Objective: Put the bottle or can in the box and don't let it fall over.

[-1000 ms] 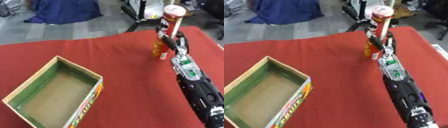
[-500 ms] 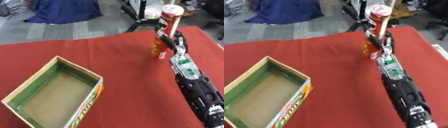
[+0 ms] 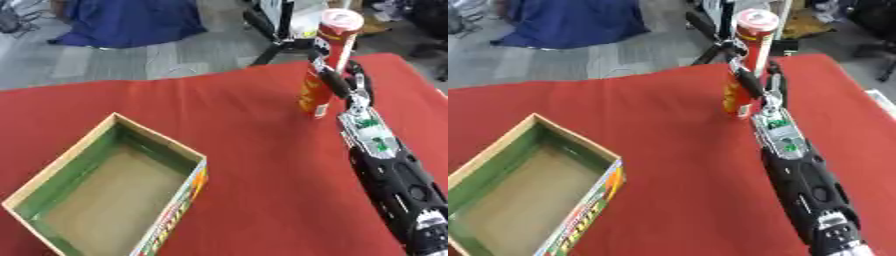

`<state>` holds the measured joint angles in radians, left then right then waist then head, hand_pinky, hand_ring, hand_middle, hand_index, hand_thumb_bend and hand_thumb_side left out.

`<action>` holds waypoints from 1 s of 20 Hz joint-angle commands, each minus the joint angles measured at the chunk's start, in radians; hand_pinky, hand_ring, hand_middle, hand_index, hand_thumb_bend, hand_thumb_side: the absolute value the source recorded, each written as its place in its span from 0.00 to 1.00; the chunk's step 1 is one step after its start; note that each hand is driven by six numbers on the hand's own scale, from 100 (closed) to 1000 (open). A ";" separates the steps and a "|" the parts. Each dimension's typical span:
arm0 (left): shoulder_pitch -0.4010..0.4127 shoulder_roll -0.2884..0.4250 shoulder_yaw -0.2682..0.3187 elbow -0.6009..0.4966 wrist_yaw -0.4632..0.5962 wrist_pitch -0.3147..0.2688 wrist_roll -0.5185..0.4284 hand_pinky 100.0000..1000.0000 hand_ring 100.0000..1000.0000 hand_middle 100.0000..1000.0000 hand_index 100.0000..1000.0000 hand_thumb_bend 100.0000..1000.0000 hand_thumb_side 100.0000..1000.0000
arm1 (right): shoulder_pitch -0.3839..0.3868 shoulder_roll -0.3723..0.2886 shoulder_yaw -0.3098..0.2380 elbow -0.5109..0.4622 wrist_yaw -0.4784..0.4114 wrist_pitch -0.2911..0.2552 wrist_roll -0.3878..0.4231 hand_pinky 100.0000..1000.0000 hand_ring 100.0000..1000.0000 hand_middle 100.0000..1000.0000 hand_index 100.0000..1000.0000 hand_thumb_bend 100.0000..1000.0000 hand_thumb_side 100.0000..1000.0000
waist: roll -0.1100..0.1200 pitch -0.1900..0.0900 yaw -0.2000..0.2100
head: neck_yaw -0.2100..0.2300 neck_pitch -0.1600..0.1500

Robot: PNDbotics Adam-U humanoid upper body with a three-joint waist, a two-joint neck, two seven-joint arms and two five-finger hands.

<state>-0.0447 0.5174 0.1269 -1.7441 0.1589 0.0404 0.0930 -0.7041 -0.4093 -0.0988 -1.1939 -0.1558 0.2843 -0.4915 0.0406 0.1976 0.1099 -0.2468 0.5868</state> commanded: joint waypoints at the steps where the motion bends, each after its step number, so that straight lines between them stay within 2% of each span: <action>1: -0.010 0.016 0.008 -0.010 -0.001 -0.001 -0.003 0.83 0.87 0.81 0.79 0.01 0.94 | -0.022 -0.017 -0.004 -0.024 -0.006 -0.006 0.014 0.80 1.00 0.95 1.00 0.59 0.49 | -0.001 -0.013 0.000 | 0.000 -0.009; 10: -0.008 0.015 0.009 -0.009 -0.002 0.000 -0.004 0.83 0.87 0.81 0.79 0.01 0.94 | -0.032 -0.020 -0.005 -0.035 0.034 -0.002 0.029 0.80 1.00 0.96 1.00 0.59 0.50 | -0.004 -0.012 0.002 | -0.001 -0.008; 15: -0.009 0.014 0.009 -0.009 -0.002 0.000 -0.005 0.83 0.87 0.81 0.79 0.01 0.94 | -0.041 -0.019 -0.009 -0.032 0.056 0.019 0.024 0.81 1.00 0.97 1.00 0.58 0.51 | -0.005 -0.011 0.002 | 0.000 -0.009; 20: -0.008 0.012 0.009 -0.009 -0.002 0.000 -0.005 0.83 0.87 0.81 0.79 0.01 0.94 | -0.051 -0.020 -0.009 -0.024 0.077 0.031 0.018 0.81 1.00 0.97 1.00 0.59 0.48 | -0.005 -0.008 0.003 | -0.001 -0.010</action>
<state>-0.0447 0.5093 0.1269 -1.7440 0.1585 0.0419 0.0904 -0.7325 -0.4093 -0.0989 -1.2054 -0.0900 0.3127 -0.4719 0.0356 0.2021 0.1108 -0.2478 0.5868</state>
